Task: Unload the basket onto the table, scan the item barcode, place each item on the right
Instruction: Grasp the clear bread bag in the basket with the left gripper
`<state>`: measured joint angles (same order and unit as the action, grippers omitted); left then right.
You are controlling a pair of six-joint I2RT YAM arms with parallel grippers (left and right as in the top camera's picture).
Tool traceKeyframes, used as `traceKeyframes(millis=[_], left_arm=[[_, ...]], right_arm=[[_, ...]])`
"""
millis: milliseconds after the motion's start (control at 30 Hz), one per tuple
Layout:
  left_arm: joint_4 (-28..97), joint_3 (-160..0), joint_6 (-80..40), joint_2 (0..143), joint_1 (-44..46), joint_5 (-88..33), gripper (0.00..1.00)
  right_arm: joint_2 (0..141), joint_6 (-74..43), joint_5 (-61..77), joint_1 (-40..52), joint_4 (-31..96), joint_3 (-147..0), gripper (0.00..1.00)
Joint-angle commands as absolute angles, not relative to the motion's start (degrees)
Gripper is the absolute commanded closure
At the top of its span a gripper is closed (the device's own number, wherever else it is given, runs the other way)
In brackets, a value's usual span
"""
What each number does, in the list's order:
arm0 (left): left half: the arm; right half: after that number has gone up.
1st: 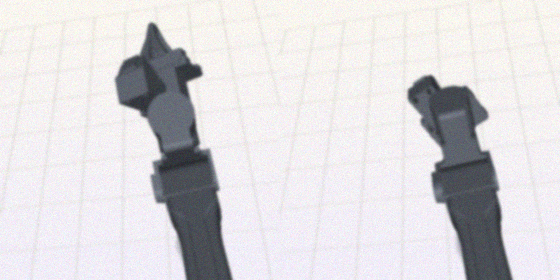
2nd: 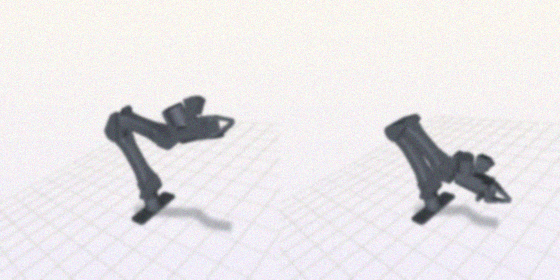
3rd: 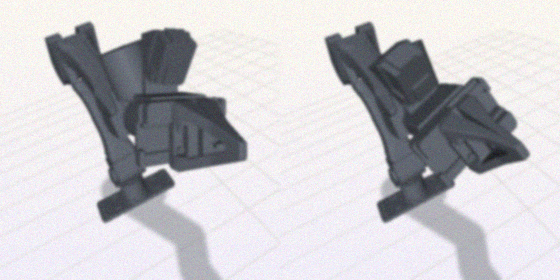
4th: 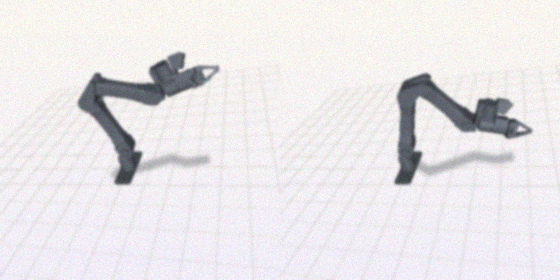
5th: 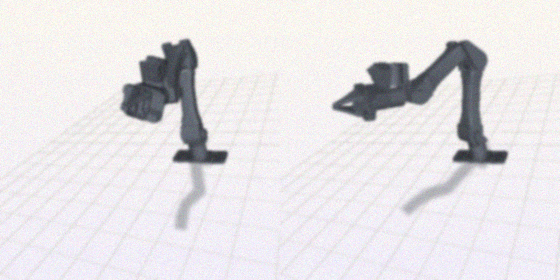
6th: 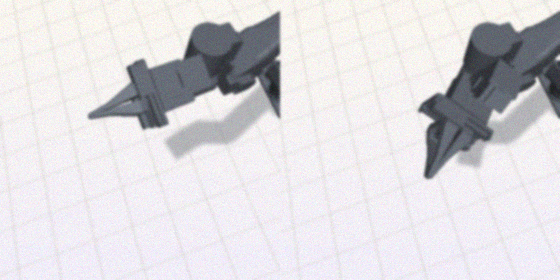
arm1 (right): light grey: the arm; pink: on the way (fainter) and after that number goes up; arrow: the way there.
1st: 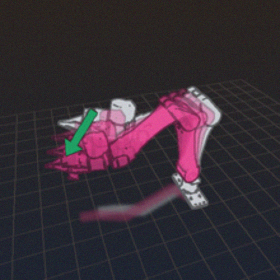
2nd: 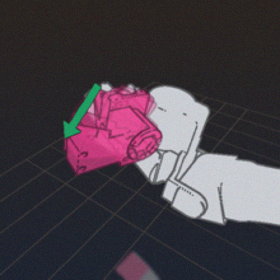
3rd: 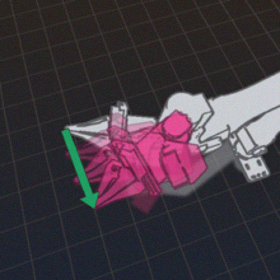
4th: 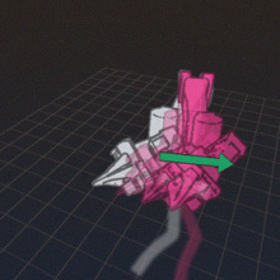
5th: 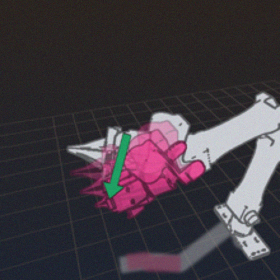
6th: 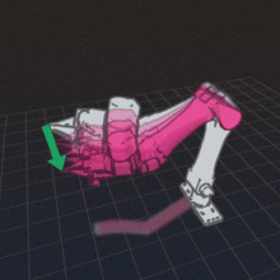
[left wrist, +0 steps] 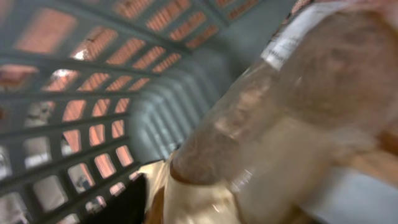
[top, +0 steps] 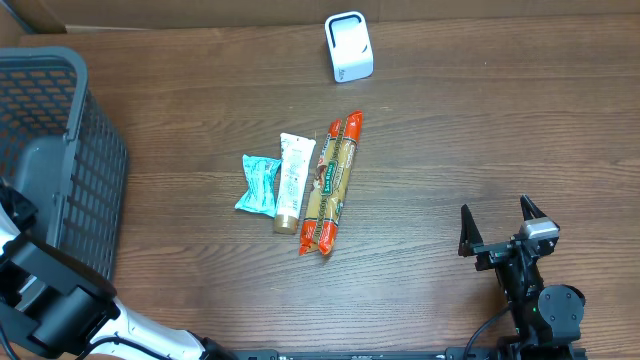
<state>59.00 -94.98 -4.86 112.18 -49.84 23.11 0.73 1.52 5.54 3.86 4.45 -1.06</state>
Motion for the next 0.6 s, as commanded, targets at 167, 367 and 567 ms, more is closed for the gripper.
traceKeyframes(millis=[167,367,567], left_arm=[[54.98,-89.08,-1.26,111.26,-50.35,24.43,0.74],[55.02,-89.56,-1.26,111.2,-50.19,24.38,0.96],[58.57,-92.9,-1.28,110.39,-49.69,21.96,0.96]], right_arm=[[0.16,1.76,4.99,4.21,4.16,-0.45,0.0],[0.16,1.78,4.99,4.21,4.16,-0.45,0.0],[0.16,1.76,4.99,4.21,4.16,-0.45,0.0]])
